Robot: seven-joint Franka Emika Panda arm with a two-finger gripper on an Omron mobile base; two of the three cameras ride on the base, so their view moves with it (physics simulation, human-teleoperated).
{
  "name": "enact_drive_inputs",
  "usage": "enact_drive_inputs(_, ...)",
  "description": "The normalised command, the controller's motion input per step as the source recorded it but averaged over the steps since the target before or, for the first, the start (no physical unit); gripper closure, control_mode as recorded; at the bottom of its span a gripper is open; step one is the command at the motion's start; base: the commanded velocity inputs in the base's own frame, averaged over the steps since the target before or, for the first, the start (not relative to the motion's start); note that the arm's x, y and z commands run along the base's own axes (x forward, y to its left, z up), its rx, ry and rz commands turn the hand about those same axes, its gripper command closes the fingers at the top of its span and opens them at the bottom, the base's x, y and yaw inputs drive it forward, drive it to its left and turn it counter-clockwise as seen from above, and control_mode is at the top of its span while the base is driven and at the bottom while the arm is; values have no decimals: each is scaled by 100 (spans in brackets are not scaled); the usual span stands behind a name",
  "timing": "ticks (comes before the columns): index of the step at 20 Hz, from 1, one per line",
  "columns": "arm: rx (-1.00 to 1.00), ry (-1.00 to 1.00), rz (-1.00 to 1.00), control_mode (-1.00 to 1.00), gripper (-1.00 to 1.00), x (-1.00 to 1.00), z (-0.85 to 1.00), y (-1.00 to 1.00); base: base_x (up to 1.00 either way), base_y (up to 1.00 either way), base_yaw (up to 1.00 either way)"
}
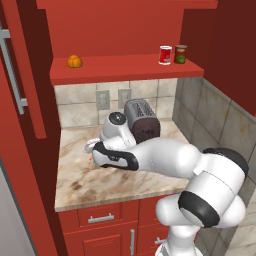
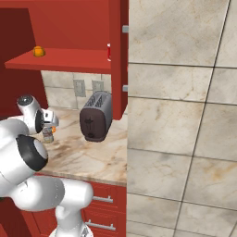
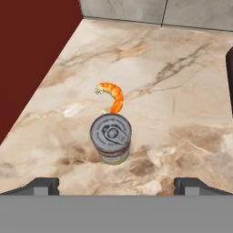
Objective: Pick the cans from the counter and place them in their designated side in the cabinet.
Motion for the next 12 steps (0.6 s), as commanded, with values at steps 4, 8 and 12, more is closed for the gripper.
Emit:
enact_drive_inputs(4, -1, 5, 0, -100, -100, 21, -18, 8, 0, 0, 0)
enact_drive_inputs(8, -1, 4, 0, -100, -100, 18, -19, 13, 0, 0, 0)
enact_drive_inputs(12, -1, 3, 0, -100, -100, 15, -20, 10, 0, 0, 0)
